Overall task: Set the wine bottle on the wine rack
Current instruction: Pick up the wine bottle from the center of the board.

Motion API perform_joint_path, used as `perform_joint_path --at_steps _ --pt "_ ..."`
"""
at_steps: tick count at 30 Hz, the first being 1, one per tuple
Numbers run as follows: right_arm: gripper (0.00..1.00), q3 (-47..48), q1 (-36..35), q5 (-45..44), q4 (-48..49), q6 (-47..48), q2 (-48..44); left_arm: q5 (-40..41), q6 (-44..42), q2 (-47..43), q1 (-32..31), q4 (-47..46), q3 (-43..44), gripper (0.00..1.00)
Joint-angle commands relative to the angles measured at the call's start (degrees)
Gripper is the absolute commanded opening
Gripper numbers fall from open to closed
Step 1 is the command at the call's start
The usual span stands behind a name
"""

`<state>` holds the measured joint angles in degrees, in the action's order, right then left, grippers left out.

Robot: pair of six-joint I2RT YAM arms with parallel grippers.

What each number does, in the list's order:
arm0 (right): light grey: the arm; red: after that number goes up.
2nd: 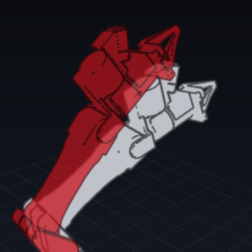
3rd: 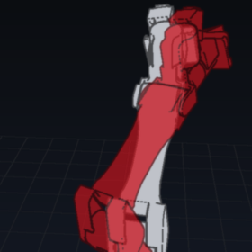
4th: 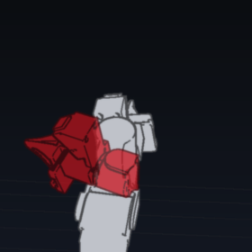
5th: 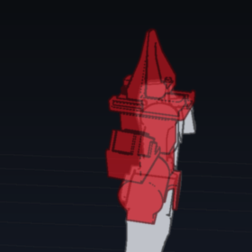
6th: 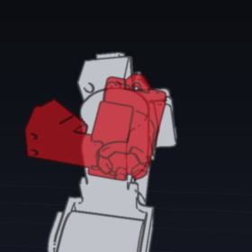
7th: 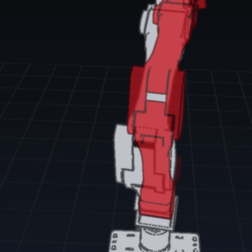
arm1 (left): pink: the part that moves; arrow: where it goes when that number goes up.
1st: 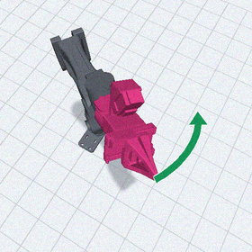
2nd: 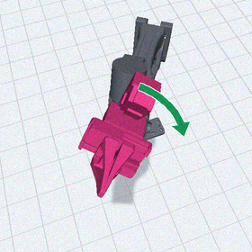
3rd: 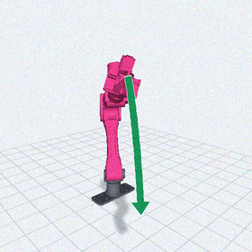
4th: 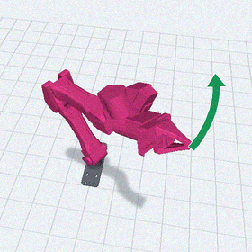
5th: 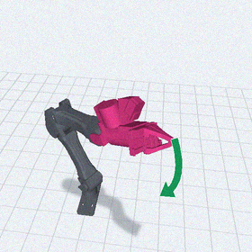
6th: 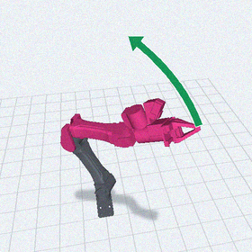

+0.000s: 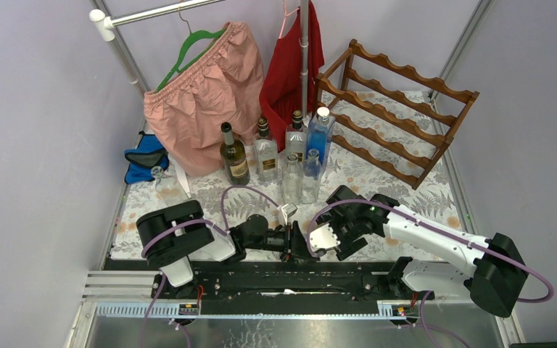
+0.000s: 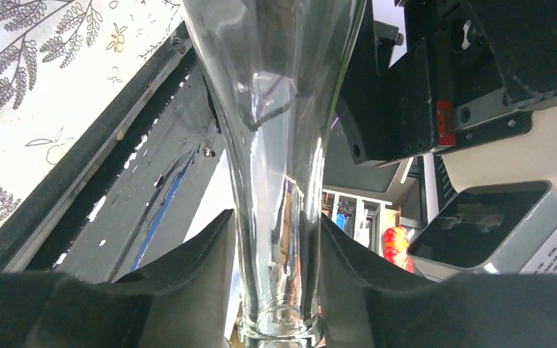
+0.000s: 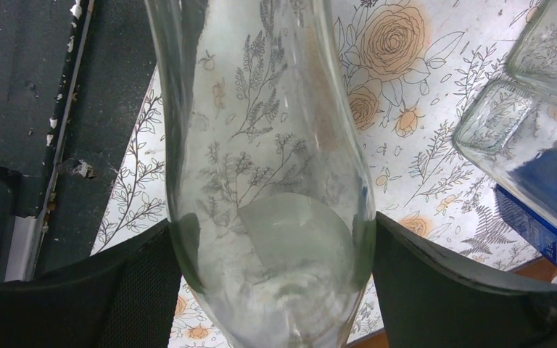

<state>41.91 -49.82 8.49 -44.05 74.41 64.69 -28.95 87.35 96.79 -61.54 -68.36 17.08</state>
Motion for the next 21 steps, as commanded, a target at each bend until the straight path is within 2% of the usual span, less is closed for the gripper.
perform_joint_path --at_steps 1,3,5,7,8,9,11,14,16,18,21 --pt "0.03 2.65 -0.48 -1.11 2.87 -0.89 -0.70 1.98 -1.49 -0.30 0.19 1.74 1.29 0.47" --pt "0.03 2.51 -0.69 -1.04 3.00 -1.01 -0.68 2.60 -1.88 -0.81 0.19 2.97 1.33 0.44" --pt "0.03 2.31 -0.79 -1.02 3.14 -1.23 -0.72 3.01 -2.10 -1.12 0.19 3.61 1.38 0.36" --pt "0.04 2.26 -0.89 -1.02 3.15 -1.64 -0.78 2.91 -1.93 -1.08 0.19 2.91 1.10 0.07" --pt "0.05 2.22 -0.89 -1.14 3.22 -2.01 -0.79 2.97 -1.77 -1.04 0.19 2.29 0.77 0.00" --pt "0.06 2.33 -0.87 -1.19 3.22 -2.52 -0.69 2.90 -1.67 -1.04 0.15 1.71 0.43 0.00" --pt "0.25 2.81 -0.89 -1.09 2.53 -3.49 -0.55 2.69 -2.27 -1.35 0.19 0.85 -0.32 0.00" --pt "0.63 3.63 -0.87 0.09 1.52 -5.21 -0.61 2.80 -3.12 -1.35 0.19 -2.97 -1.92 0.00" --pt "0.81 4.06 -0.86 0.74 1.25 -6.43 -0.69 2.77 -3.03 -0.19 0.21 -7.34 -2.94 0.00" --pt "0.90 4.78 -0.82 1.03 1.28 -7.84 -0.68 2.40 -2.60 1.96 0.21 -11.69 -3.42 0.00" --pt "0.95 6.43 -0.85 1.90 0.57 -9.48 -0.49 2.23 -1.66 5.12 0.19 -16.86 -3.86 0.00"
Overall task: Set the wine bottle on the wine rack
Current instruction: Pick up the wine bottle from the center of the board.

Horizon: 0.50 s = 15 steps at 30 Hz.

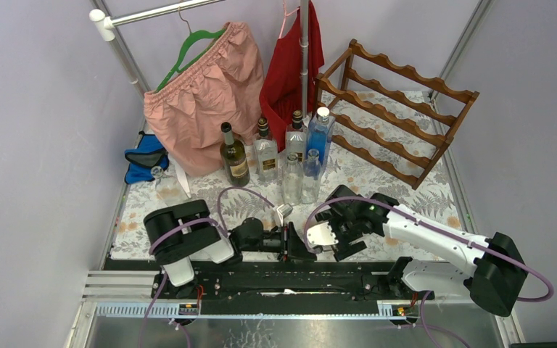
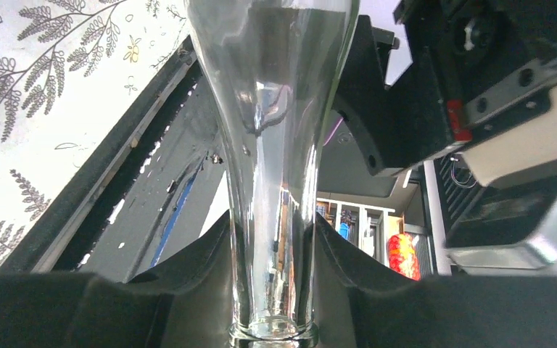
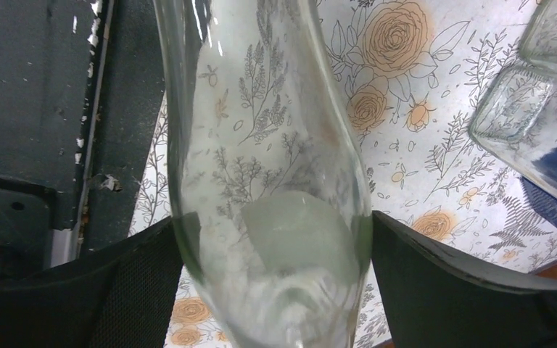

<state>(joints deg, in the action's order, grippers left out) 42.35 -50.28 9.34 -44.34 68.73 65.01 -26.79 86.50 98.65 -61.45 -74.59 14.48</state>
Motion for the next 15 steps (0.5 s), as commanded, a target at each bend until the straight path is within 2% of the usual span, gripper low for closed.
perform_joint_path --at_steps 1,5,7,12,15 --pt "0.96 6.52 -0.43 1.45 0.41 -3.92 -0.71 0.20 -0.66 3.88 0.06 -11.82 -1.37 0.00" --pt "0.96 7.15 -0.43 2.58 -0.68 -3.82 -0.29 0.07 -0.63 4.67 0.10 -13.89 -1.13 0.00" --pt "1.00 8.69 -0.41 4.97 -2.26 -3.48 -0.63 0.15 -1.20 4.28 0.10 -14.82 -1.12 0.00" --pt "1.00 19.82 -0.17 12.65 -9.09 -8.70 -0.09 0.70 -3.02 3.25 0.10 -16.04 -1.18 0.00" --pt "1.00 26.77 3.18 18.22 -12.42 -11.49 0.04 2.18 -4.54 1.13 0.00 -15.95 -1.46 0.00"
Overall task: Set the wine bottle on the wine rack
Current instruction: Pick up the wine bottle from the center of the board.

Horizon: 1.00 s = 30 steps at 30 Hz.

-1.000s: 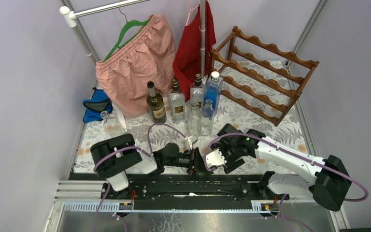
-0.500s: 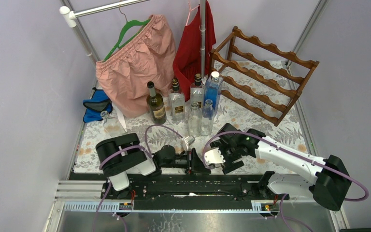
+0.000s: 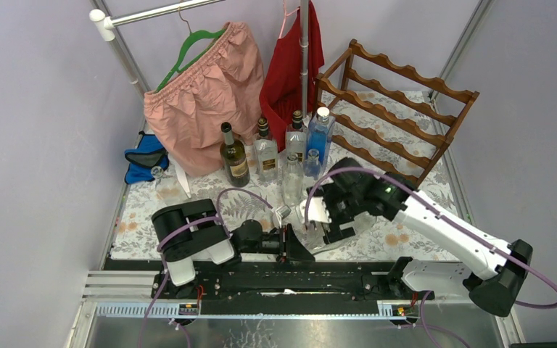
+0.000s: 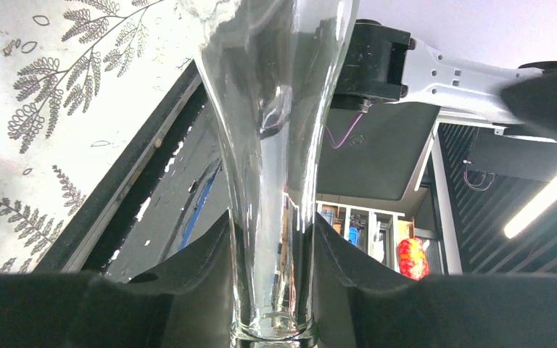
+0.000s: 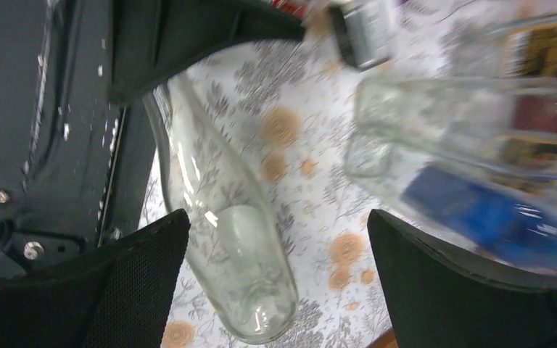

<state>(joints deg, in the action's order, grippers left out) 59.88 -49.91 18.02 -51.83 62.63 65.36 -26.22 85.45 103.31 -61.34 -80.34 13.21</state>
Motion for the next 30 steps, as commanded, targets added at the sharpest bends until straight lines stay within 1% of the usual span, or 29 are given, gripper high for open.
perform_joint_path --at_steps 1,5,9,12,16,21,24,30 --pt "1.00 11.31 4.50 11.33 -5.73 -6.33 -0.32 2.45 -3.87 -4.46 -0.10 -9.90 -0.20 0.00" --pt "1.00 18.41 11.59 16.08 -7.03 -10.96 -0.45 4.69 -6.23 -9.85 -0.18 -5.21 0.86 0.00" --pt "1.00 21.51 17.91 18.56 -5.37 -16.13 -1.02 5.91 -8.22 -14.23 -0.19 0.00 3.22 0.00" --pt "1.00 22.69 21.99 20.22 -4.72 -18.64 -1.32 6.69 -7.55 -13.82 -0.18 -0.94 4.29 0.00" --pt "1.00 24.45 26.23 21.81 -3.72 -21.33 -1.57 7.99 -5.78 -11.57 -0.44 -5.65 5.40 0.00" --pt "1.00 24.91 29.53 23.33 -2.61 -23.66 -1.71 10.48 -5.22 -9.80 -0.97 -8.10 7.42 0.00" --pt "1.00 24.57 30.29 24.23 -2.37 -24.41 -1.88 11.93 -4.21 -9.10 -1.52 -9.91 7.75 0.00" --pt "1.00 24.20 31.30 24.45 -2.01 -25.54 -1.73 15.46 -3.62 -9.51 -3.02 -10.52 8.38 0.00"
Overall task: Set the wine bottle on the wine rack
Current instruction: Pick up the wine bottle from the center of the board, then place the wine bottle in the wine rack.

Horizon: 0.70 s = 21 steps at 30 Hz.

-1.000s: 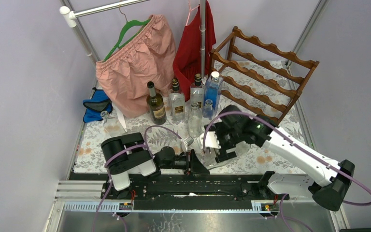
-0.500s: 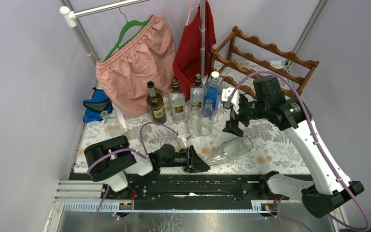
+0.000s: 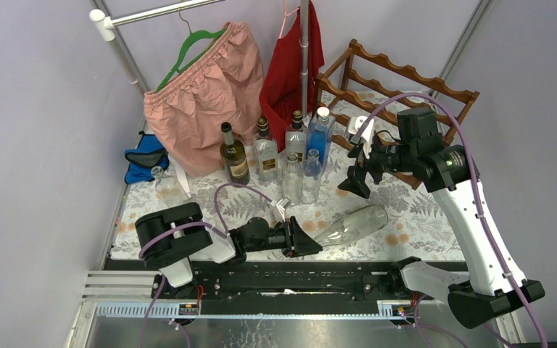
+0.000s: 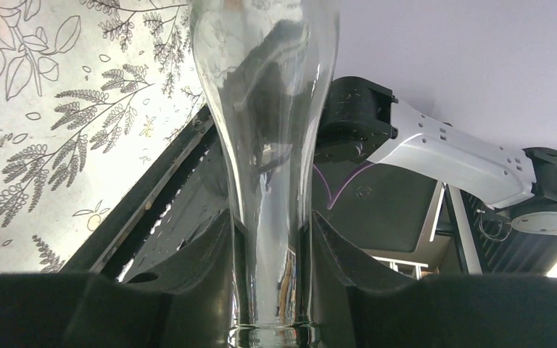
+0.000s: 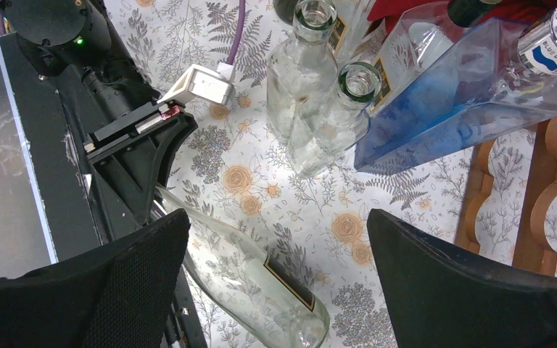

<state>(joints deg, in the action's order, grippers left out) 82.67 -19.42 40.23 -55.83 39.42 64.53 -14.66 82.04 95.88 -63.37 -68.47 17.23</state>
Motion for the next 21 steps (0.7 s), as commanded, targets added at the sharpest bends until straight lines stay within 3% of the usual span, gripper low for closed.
perform_joint_path --at_steps 1,21 --pt "1.00 1.24 0.91 2.37 2.11 -2.58 -0.84 4.59 -0.21 -2.24 -1.11 -22.47 4.53 0.00" --pt "1.00 1.66 4.27 1.90 1.40 -4.93 -0.40 21.00 -0.49 -1.74 -5.82 -23.03 6.32 0.00"
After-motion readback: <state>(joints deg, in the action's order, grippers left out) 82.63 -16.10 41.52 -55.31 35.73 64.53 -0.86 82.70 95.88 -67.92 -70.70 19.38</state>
